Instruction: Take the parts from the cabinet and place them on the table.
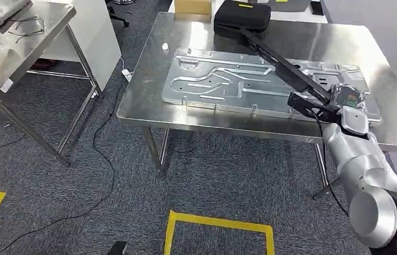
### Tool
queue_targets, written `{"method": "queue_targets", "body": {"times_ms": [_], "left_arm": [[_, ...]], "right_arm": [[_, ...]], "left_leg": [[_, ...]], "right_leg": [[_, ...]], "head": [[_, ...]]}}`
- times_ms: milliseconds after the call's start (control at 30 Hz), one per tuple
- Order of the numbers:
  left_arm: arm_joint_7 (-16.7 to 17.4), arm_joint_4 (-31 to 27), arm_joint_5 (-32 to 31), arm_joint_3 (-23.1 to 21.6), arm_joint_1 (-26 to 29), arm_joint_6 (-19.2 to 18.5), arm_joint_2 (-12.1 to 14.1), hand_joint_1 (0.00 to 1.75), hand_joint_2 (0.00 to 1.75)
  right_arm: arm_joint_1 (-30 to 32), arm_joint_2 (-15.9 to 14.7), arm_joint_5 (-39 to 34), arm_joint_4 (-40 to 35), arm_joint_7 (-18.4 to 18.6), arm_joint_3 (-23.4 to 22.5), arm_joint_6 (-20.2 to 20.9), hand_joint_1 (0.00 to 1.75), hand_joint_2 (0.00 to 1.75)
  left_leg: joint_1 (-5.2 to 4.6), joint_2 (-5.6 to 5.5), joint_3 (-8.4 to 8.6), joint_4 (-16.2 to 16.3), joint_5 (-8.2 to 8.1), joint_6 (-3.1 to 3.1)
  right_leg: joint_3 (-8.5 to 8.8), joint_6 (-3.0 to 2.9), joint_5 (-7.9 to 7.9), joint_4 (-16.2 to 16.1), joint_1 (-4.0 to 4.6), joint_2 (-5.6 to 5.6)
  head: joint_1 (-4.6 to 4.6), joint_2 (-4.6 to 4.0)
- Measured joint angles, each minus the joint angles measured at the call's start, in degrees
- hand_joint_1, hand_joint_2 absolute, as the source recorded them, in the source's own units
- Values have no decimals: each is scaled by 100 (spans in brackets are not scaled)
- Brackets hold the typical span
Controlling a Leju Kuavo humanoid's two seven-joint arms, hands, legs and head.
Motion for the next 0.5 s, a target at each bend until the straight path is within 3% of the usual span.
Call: {"method": "queue_targets", "body": {"times_ms": [33,67,100,167,233,267,300,367,400,433,467,500], "left_arm": [[0,0,0,0,-1,0,0,0,0],[0,0,0,0,-5,0,0,0,0],[2,0,0,0,-22,2,0,0,0],[0,0,-2,0,-14,9,0,0,0],[0,0,-2,0,-10,9,2,0,0],[0,0,-2,0,-12,9,2,0,0],[0,0,-2,0,-15,7,2,0,0],[0,0,-2,0,-5,7,2,0,0],[0,0,-2,0,2,7,2,0,0],[0,0,-2,0,5,7,2,0,0],[0,0,-2,0,3,7,2,0,0],[0,0,-2,0,-2,7,2,0,0]], "right_arm": [[2,0,-2,2,-4,0,0,175,175],[-1,2,0,11,-15,0,-7,175,175],[5,2,-2,7,-30,0,-13,175,175],[32,2,0,7,-28,-2,-13,175,175],[34,0,0,-2,-31,-2,-13,175,175],[30,2,0,-7,-37,-2,-15,175,175],[30,2,0,-13,-39,-2,-15,175,175],[32,2,0,-13,-37,-2,-15,175,175],[34,2,0,-13,-37,-2,-15,175,175],[37,2,0,-13,-39,-2,-13,175,175],[37,2,-2,-13,-39,-2,-13,175,175],[37,2,0,-13,-39,-2,-13,175,175]], "left_leg": [[2,0,-12,77,-72,-42],[-9,3,-42,99,-96,-73],[-33,-4,-73,175,-125,-108],[-33,-7,-69,138,-119,-139],[-21,7,-107,195,-197,-199],[-19,21,-160,380,-314,-235],[-10,26,-328,753,-511,-258],[10,28,-782,1662,-864,-285],[14,28,-929,1906,-887,-287],[15,28,-954,1887,-782,-277],[15,28,-857,1609,-553,-256],[13,28,-650,1142,-256,-221]], "right_leg": [[195,18,234,-520,-24,-17],[242,6,74,-506,5,-12],[255,-53,104,-584,31,-2],[234,-105,83,-563,39,-2],[263,-182,96,-603,4,-8],[287,-216,82,-610,2,-11],[307,-240,67,-610,5,-19],[331,-278,40,-608,20,-24],[340,-291,30,-606,27,-21],[357,-291,18,-605,30,-14],[381,-286,-1,-604,34,-3],[418,-274,-22,-604,40,5]], "head": [[2,0],[6,0],[-13,0],[-9,0],[-7,0],[-7,0],[-5,0],[-4,0],[-7,0],[-4,0],[-7,0],[-7,0]]}}
